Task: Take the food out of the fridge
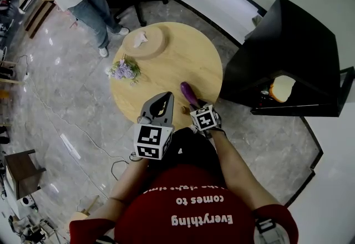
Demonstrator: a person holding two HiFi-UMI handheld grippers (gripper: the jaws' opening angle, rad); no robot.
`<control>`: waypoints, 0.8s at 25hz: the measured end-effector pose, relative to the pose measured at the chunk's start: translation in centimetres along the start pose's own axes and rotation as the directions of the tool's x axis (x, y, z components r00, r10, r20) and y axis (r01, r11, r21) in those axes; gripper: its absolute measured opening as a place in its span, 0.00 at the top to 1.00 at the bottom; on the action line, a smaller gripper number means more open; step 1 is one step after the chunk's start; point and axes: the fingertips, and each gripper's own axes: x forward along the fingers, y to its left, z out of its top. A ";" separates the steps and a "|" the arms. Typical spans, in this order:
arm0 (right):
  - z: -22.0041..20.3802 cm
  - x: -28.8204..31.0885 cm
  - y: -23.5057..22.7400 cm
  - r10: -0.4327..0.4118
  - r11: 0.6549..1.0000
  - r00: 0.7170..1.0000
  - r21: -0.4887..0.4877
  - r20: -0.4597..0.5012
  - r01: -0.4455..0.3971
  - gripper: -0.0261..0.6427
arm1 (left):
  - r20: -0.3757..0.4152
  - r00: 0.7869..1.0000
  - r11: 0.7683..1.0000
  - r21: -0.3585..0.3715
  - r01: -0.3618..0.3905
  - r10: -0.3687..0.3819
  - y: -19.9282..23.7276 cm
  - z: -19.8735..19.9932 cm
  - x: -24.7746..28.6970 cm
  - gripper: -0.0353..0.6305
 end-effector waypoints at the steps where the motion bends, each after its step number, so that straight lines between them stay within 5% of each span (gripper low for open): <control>1: 0.2 -0.3 0.1 -0.002 1.000 1.000 0.006 0.003 0.002 0.71 | -0.002 1.000 1.000 0.005 0.002 -0.002 -0.1 -0.1 0.1 0.94; 4: 0.9 -1.5 0.0 -0.022 0.999 0.999 0.032 0.025 0.021 0.71 | -0.020 1.000 1.000 0.007 0.008 -0.008 -0.2 -0.5 0.5 0.94; 7: 2.2 -3.9 0.5 0.011 0.987 0.994 0.160 0.111 -0.029 0.73 | -0.043 0.999 1.000 -0.006 0.021 -0.021 -0.2 -1.1 0.8 0.94; 9: 3.1 -5.9 0.7 0.024 0.968 0.982 0.242 0.188 -0.070 0.92 | -0.052 0.998 0.999 0.000 0.034 -0.034 -0.4 -1.2 1.0 0.94; 20: 4.9 -10.1 0.9 0.038 0.962 0.961 0.250 0.275 -0.110 0.94 | -0.029 0.998 0.998 0.025 0.062 -0.061 -1.7 0.2 2.0 0.94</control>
